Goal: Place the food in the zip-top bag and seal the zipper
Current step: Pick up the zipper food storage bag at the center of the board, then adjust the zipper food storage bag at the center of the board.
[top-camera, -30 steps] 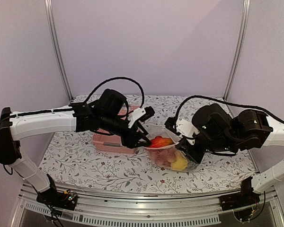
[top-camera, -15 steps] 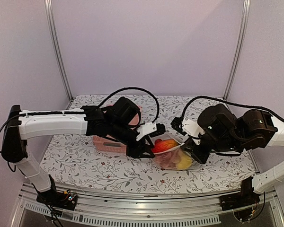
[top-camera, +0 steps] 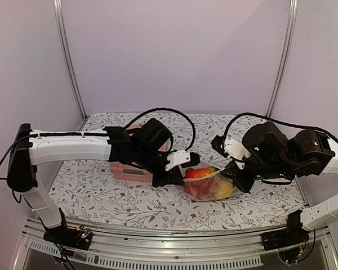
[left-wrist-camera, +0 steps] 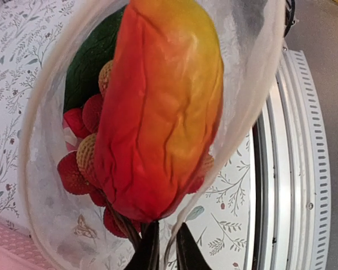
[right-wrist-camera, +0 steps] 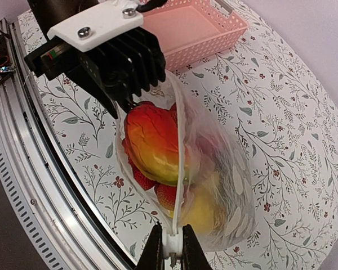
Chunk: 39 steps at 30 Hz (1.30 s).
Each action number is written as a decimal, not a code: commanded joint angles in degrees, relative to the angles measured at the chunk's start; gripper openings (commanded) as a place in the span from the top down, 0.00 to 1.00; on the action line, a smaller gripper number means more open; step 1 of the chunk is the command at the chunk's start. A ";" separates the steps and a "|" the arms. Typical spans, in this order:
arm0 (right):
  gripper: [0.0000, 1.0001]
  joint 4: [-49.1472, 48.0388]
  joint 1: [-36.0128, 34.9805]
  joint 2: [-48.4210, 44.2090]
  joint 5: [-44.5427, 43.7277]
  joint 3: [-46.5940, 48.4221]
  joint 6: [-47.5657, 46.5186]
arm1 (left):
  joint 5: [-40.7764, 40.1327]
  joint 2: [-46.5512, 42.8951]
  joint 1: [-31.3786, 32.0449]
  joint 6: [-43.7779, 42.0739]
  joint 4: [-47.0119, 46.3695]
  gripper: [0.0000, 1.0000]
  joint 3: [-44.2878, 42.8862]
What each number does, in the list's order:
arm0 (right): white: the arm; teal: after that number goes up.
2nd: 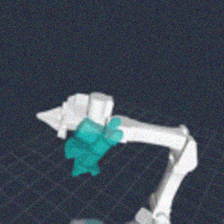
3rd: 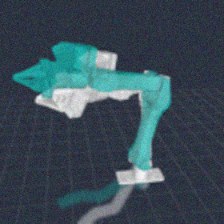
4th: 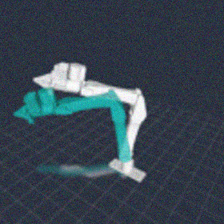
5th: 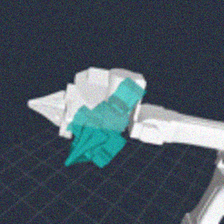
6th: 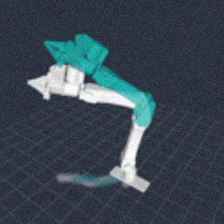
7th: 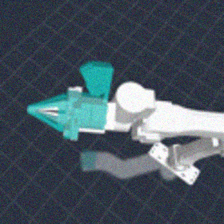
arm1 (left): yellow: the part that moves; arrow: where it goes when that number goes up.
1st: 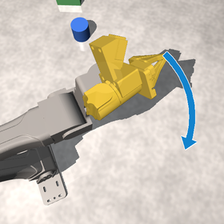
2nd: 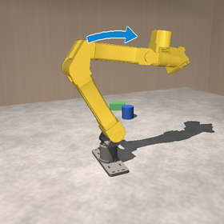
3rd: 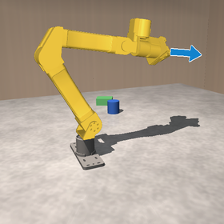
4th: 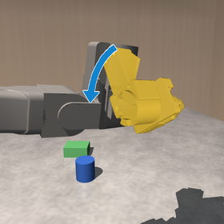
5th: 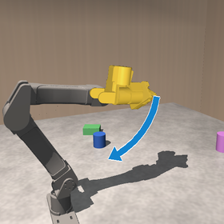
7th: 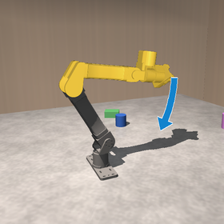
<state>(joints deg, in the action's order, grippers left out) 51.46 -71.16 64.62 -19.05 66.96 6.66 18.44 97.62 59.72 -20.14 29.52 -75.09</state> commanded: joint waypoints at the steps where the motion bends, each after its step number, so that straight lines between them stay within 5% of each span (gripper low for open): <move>1: 1.00 -2.20 0.77 -1.13 0.98 -0.31 1.01 | 1.40 -0.06 0.66 1.24 1.16 0.90 -2.20; 6: 1.00 -3.43 2.03 -0.72 1.63 0.80 0.95 | 3.00 -1.85 0.66 2.69 0.76 0.65 -2.59; 16: 1.00 -4.00 3.56 -0.59 2.77 0.91 -0.05 | -1.17 1.33 0.66 1.23 3.35 1.00 -4.80; 25: 0.98 -5.42 4.58 -0.87 4.35 1.60 0.14 | -5.41 -5.39 0.76 5.55 6.14 1.00 -10.03; 35: 1.00 -7.83 7.71 -2.66 1.77 1.13 -0.50 | -15.46 -3.26 2.98 10.14 13.72 1.00 -19.61; 39: 1.00 -10.23 9.14 -2.30 3.49 -1.56 -2.23 | -16.64 -1.70 2.93 10.63 12.97 1.00 -16.45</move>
<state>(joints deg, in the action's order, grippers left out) 44.95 -63.29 63.05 -15.92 67.00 6.17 5.30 94.98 62.02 -11.60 41.95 -92.90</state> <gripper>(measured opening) 0.059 0.006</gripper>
